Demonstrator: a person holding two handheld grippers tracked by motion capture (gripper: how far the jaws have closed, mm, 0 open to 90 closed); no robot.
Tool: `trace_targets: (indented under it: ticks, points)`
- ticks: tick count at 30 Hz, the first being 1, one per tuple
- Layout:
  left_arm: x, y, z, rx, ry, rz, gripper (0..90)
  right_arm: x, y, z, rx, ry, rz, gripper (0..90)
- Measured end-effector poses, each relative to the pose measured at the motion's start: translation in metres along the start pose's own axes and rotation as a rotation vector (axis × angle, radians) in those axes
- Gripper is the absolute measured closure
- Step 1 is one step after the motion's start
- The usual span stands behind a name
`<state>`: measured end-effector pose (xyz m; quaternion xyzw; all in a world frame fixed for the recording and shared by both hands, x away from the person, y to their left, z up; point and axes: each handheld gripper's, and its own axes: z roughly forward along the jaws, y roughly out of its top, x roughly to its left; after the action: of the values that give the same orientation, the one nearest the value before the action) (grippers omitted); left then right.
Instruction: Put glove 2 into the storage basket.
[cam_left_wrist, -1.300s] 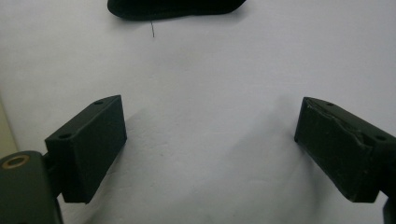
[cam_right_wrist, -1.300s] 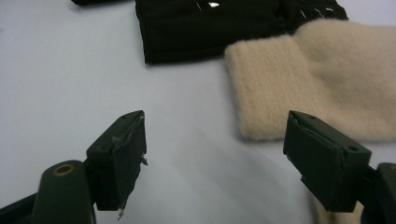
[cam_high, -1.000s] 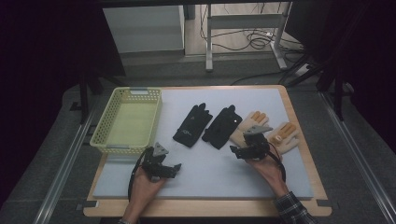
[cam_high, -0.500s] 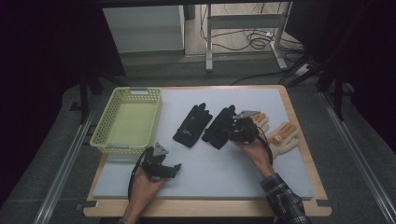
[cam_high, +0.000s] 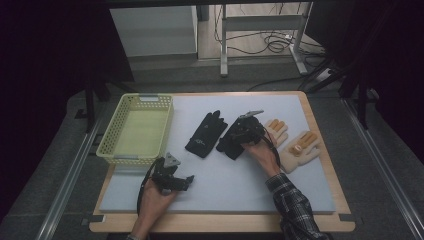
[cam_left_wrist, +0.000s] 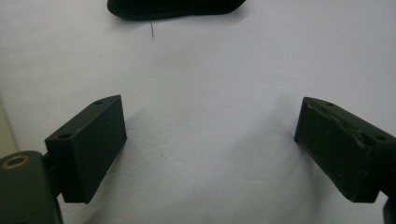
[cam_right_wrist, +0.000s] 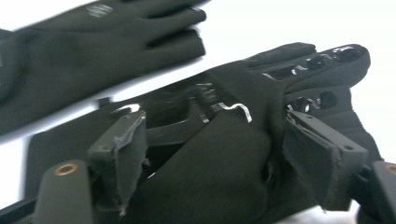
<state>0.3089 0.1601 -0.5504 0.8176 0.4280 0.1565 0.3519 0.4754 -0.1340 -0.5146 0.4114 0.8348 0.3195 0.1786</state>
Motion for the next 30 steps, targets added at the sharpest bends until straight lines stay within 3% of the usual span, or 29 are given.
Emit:
trace_targets:
  ticks: [3, 7, 10, 12, 14, 17, 25, 30]
  points:
    - [0.0, 0.0, 0.0, 0.0, 0.0, 0.0, 9.1, -0.001, 0.002, 0.01, 0.036, -0.023, 0.005, 19.6]
    - [0.0, 0.0, 0.0, 0.0, 0.001, 0.001, 9.0, 0.0, 0.003, 0.012, 0.052, -0.004, 0.018, 33.2]
    - [0.0, 0.0, 0.0, 0.0, 0.001, 0.001, 9.0, 0.0, 0.002, 0.01, 0.043, 0.006, 0.022, 47.1]
    - [0.0, 0.0, 0.0, 0.0, 0.001, 0.001, 9.0, 0.003, 0.001, 0.008, 0.033, 0.011, 0.013, 64.5]
    - [0.0, 0.0, 0.0, 0.0, 0.001, 0.0, 9.0, 0.005, 0.0, 0.007, 0.029, -0.003, -0.023, 73.8]
    - [0.0, 0.0, 0.0, 0.0, 0.001, 0.001, 9.1, 0.003, 0.0, 0.007, 0.027, 0.013, -0.007, 76.2]
    - [0.0, 0.0, 0.0, 0.001, 0.0, 0.001, 9.0, 0.001, 0.001, 0.0, 0.019, 0.055, -0.03, 77.3]
    - [0.0, 0.0, 0.0, 0.001, 0.001, 0.0, 9.0, 0.008, 0.009, -0.032, -0.047, 0.122, -0.075, 77.2]
